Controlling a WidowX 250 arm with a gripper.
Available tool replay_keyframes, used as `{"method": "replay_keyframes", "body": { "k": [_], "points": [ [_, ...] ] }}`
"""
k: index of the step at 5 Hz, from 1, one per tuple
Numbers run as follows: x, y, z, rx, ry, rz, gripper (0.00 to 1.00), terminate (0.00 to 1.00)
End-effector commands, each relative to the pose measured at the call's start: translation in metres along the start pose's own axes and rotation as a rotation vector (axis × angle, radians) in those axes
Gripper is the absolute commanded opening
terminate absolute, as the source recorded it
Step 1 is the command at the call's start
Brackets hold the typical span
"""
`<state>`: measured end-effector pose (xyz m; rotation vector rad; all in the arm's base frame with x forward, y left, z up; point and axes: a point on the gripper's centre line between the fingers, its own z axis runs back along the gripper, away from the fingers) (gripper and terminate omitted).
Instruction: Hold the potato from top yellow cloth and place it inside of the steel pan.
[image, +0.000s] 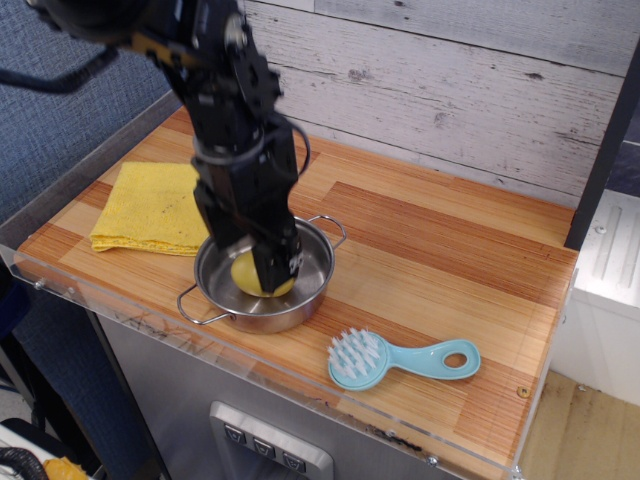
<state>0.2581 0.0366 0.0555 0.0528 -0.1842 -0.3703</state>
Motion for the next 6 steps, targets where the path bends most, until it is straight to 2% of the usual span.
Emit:
{"method": "replay_keyframes", "body": {
  "k": [1, 2, 3, 5, 6],
  "points": [
    [0.007, 0.013, 0.062, 0.084, -0.135, -0.023, 1.00, 0.00],
    [0.008, 0.010, 0.080, 0.111, -0.174, -0.018, 1.00, 0.00],
    [0.009, 0.008, 0.084, 0.130, -0.180, -0.056, 1.00, 0.00],
    [0.009, 0.008, 0.084, 0.130, -0.180, -0.056, 1.00, 0.00],
    [0.009, 0.008, 0.084, 0.130, -0.180, -0.056, 1.00, 1.00]
  ]
}}
